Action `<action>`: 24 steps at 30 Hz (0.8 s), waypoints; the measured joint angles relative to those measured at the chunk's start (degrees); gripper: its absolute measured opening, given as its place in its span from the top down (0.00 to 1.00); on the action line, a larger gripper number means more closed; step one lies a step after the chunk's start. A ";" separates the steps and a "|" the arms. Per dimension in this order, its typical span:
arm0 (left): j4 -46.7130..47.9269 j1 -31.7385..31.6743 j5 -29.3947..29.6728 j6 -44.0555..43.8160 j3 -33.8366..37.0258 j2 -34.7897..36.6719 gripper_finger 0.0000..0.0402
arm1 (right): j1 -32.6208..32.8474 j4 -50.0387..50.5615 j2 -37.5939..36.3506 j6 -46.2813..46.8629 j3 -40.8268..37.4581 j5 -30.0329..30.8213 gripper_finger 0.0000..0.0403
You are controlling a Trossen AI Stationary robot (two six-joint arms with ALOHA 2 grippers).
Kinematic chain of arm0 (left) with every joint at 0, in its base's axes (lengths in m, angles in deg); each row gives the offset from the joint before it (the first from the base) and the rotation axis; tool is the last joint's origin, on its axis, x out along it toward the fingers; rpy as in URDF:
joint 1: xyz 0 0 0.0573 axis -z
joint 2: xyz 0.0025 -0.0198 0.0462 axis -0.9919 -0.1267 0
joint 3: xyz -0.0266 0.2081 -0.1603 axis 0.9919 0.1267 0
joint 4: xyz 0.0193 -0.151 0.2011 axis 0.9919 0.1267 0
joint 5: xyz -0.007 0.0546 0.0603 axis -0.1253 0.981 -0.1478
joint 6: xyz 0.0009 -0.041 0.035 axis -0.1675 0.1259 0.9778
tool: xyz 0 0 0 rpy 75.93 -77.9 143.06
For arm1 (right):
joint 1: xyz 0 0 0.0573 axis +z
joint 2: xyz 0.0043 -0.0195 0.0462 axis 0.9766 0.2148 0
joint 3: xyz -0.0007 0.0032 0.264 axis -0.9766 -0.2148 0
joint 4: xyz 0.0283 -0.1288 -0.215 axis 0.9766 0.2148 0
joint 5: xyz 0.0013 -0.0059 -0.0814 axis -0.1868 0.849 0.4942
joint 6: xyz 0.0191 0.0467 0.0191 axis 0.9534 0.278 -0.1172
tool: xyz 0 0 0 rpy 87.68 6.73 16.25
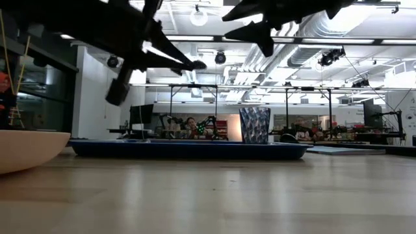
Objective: Pick and place plate/cup/fork/spoon on tray
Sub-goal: Put the blue fork to the right of the orange spoon on the blue serving tray
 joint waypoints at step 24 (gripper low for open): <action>-22.65 -26.14 -36.54 -35.93 21.37 13.02 1.00 | 1.21 4.24 0.33 -2.20 -0.07 4.91 0.57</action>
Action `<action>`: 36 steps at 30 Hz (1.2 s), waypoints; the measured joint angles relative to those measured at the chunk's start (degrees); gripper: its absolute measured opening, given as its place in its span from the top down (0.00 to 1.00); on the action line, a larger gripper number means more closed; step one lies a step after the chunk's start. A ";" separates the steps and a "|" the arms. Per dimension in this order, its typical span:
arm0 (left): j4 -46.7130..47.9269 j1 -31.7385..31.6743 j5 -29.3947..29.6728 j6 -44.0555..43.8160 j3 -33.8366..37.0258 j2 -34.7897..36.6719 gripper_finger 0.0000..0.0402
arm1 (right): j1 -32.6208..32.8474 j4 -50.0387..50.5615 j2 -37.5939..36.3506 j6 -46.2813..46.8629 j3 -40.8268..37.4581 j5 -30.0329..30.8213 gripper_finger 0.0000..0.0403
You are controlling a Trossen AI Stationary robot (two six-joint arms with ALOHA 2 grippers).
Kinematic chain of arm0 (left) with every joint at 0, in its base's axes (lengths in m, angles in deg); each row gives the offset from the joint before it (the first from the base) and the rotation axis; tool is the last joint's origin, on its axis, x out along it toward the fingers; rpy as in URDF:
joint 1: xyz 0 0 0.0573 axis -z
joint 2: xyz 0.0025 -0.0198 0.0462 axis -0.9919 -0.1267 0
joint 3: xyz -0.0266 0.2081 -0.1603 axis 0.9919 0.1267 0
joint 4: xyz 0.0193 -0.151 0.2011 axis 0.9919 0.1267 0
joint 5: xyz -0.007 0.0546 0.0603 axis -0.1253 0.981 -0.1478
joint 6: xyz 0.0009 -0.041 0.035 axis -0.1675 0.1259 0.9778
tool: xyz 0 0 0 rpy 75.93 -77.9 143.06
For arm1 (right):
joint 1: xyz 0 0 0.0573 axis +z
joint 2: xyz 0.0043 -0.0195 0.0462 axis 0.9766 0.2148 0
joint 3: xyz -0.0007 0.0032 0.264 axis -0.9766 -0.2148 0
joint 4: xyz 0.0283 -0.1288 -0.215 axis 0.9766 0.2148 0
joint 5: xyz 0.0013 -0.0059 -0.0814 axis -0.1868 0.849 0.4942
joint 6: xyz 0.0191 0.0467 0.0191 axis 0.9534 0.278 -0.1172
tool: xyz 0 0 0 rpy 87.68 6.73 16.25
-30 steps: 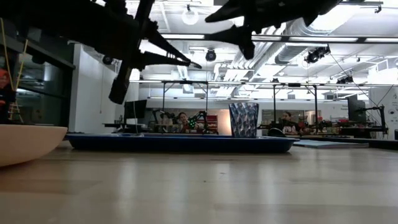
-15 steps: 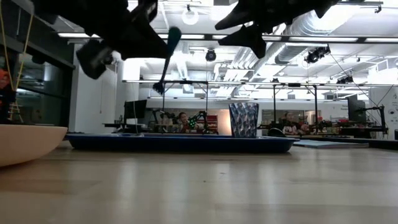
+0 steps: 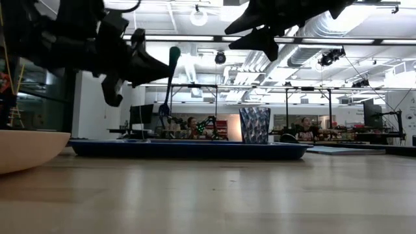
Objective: Pick and place plate/cup/fork/spoon on tray
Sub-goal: Put the blue fork to the right of the orange spoon on the blue serving tray
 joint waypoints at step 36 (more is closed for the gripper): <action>-23.26 -19.63 -9.42 -17.66 2.08 -20.42 1.00 | 1.61 -0.22 0.02 -2.18 -0.02 3.81 0.57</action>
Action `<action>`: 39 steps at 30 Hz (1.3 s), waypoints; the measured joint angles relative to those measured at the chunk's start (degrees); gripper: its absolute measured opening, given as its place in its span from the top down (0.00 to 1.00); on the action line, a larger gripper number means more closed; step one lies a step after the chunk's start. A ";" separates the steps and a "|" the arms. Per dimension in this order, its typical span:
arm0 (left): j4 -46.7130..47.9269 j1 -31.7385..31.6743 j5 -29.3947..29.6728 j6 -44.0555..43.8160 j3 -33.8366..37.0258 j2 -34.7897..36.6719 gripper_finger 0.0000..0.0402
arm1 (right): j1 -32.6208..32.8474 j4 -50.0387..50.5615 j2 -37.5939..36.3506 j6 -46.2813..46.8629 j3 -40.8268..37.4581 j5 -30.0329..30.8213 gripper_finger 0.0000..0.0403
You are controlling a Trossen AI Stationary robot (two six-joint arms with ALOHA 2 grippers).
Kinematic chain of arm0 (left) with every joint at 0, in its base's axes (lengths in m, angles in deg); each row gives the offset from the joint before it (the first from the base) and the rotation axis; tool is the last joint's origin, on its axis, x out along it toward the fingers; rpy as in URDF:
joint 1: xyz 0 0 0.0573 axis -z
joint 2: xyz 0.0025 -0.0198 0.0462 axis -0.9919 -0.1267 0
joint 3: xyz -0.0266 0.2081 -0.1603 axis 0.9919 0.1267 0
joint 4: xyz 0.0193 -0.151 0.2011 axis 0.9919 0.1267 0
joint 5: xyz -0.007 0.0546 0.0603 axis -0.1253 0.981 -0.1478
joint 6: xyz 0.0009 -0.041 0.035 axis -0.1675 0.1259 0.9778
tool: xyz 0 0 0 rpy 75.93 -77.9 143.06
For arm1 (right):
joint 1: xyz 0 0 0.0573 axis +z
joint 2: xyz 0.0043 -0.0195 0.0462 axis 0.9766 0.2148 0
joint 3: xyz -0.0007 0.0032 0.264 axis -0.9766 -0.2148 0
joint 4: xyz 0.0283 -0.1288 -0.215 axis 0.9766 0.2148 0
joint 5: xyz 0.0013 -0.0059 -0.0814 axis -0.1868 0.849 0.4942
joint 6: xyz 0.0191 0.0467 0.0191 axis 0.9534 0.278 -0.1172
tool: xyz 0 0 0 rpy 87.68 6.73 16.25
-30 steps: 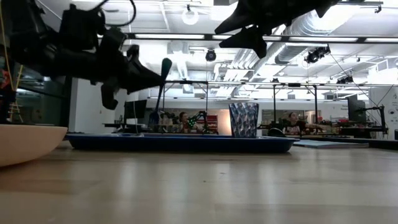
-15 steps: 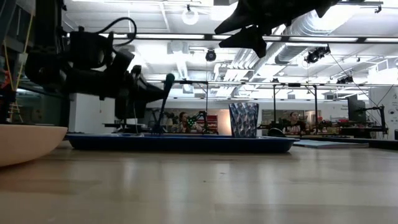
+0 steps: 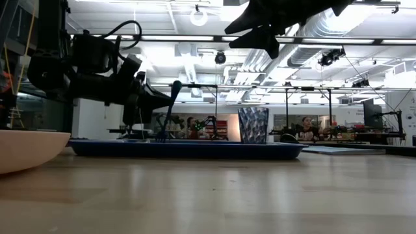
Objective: Pick and place plate/cup/fork/spoon on tray
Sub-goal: Put the blue fork to the right of the orange spoon on the blue serving tray
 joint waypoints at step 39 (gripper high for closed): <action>7.18 -4.80 -6.06 13.63 -0.19 -0.02 1.00 | 0.90 2.36 0.04 0.15 -0.02 3.08 0.57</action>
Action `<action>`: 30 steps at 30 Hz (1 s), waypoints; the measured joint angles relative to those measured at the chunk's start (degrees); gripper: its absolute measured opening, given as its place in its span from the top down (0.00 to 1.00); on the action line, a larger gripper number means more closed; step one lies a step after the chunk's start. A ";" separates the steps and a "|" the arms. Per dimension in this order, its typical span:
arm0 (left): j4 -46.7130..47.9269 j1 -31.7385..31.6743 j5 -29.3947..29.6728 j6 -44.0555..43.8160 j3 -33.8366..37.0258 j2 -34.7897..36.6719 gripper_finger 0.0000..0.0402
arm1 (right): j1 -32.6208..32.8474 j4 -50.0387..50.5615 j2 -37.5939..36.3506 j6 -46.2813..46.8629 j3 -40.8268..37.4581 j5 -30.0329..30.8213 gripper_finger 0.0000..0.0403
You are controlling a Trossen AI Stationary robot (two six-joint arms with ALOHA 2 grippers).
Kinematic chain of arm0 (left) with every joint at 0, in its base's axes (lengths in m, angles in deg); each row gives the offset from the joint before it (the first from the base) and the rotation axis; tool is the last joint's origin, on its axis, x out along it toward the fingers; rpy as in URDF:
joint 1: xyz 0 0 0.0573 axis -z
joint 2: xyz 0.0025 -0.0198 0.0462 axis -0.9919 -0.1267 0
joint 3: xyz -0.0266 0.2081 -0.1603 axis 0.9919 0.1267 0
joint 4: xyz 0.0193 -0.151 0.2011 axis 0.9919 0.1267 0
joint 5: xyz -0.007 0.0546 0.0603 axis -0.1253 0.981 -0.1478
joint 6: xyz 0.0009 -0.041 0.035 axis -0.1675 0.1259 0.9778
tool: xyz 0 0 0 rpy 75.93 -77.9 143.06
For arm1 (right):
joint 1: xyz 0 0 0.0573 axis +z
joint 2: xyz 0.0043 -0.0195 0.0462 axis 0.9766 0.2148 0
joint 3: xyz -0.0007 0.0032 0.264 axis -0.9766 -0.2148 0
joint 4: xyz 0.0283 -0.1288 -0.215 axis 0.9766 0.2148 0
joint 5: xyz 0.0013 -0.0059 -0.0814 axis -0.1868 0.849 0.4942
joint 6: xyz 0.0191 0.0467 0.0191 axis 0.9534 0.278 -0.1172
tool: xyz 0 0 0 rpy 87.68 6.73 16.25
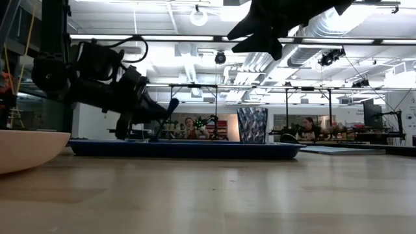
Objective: Pick and place plate/cup/fork/spoon on tray
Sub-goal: Put the blue fork to the right of the orange spoon on the blue serving tray
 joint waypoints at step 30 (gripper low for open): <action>4.17 0.74 -0.19 -10.46 -0.22 -0.04 0.92 | 0.00 0.02 0.00 -0.15 0.00 0.17 0.57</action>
